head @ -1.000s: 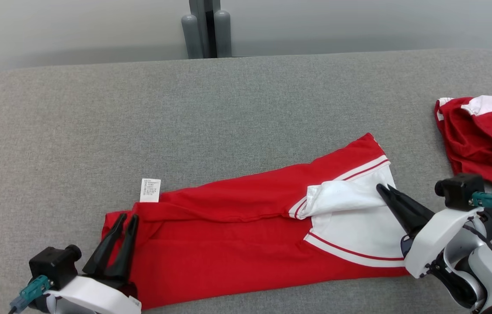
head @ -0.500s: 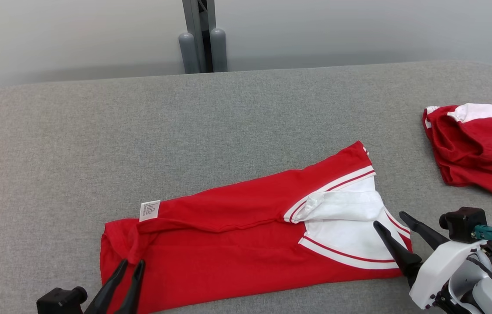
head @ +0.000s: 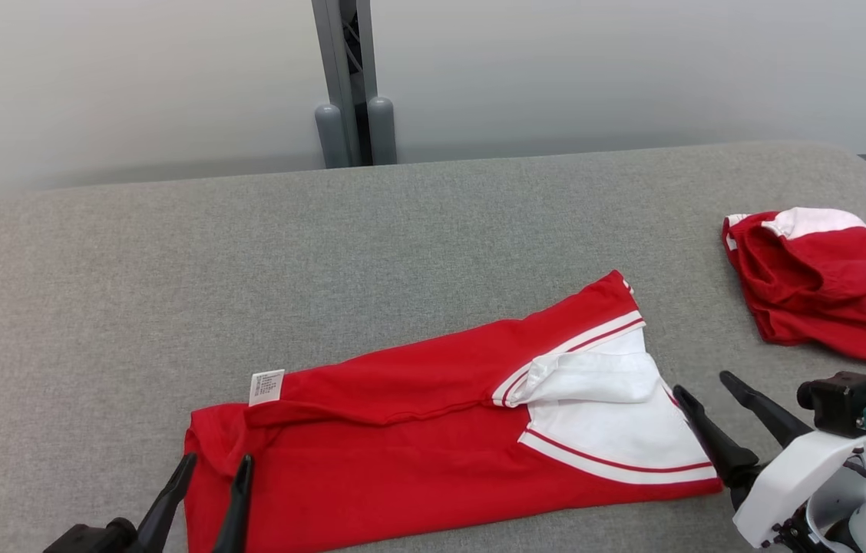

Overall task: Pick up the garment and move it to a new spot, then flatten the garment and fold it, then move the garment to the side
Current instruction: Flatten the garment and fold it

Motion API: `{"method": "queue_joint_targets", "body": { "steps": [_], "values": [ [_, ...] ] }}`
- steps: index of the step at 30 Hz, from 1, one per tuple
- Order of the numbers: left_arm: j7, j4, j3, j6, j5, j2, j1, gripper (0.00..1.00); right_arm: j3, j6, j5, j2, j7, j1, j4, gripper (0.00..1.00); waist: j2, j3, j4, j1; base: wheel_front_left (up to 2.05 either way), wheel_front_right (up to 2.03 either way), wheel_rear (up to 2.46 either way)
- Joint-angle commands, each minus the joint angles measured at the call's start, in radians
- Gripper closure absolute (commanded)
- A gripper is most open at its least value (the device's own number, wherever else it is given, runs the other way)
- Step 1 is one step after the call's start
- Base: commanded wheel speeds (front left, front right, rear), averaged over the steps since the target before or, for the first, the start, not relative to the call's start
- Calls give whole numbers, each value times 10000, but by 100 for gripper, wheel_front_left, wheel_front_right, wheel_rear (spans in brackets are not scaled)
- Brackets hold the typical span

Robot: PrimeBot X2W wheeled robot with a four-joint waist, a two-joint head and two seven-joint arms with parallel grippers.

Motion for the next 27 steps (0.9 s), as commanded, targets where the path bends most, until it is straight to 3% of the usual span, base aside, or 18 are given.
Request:
{"method": "queue_joint_targets", "body": {
  "steps": [1, 7, 14, 15, 16, 17, 18, 19, 27],
  "values": [
    [-4, -83, 33, 105, 127, 76, -8, 0, -96, -1, -85, 44, 11, 40, -129, 0, -1, -139, 44, 0, 0, 0, 0],
    [58, -141, 74, 352, 247, 81, -286, 0, -462, -2, -254, 263, 4, 121, -399, 0, -1, -383, 154, 0, 0, 0, 0],
    [210, 173, 65, 304, 238, 49, -724, 0, -733, -2, -423, 539, -37, 234, -541, 0, -1, -453, 212, 0, 0, 0, 0],
    [231, 241, 63, 274, 222, 40, -822, 5, -756, -2, -432, 593, -29, 249, -573, 0, -1, -449, 209, 0, 0, 0, 0],
    [260, 332, 66, 256, 200, 34, -917, 33, -783, -2, -445, 637, -19, 247, -600, 0, -1, -444, 203, 0, 0, 0, 0],
    [275, 421, 71, 237, 178, 28, -1004, 43, -813, -2, -486, 670, -11, 240, -640, 0, -1, -437, 193, 0, 0, 0, 0],
    [299, 521, 72, 184, 158, 34, -1108, 80, -845, -2, -512, 695, -15, 233, -680, 0, -1, -423, 179, 0, 0, 0, 0],
    [321, 624, 61, 135, 158, 59, -1220, 100, -885, -2, -527, 714, -30, 227, -716, 0, -1, -411, 169, 0, 0, 0, 0],
    [614, 2057, 3, -268, 185, 157, -2387, 100, -1266, -2, -645, 783, -13, 259, -1070, 0, -1, -257, 83, 0, 0, 0, 0]
  ]
}}
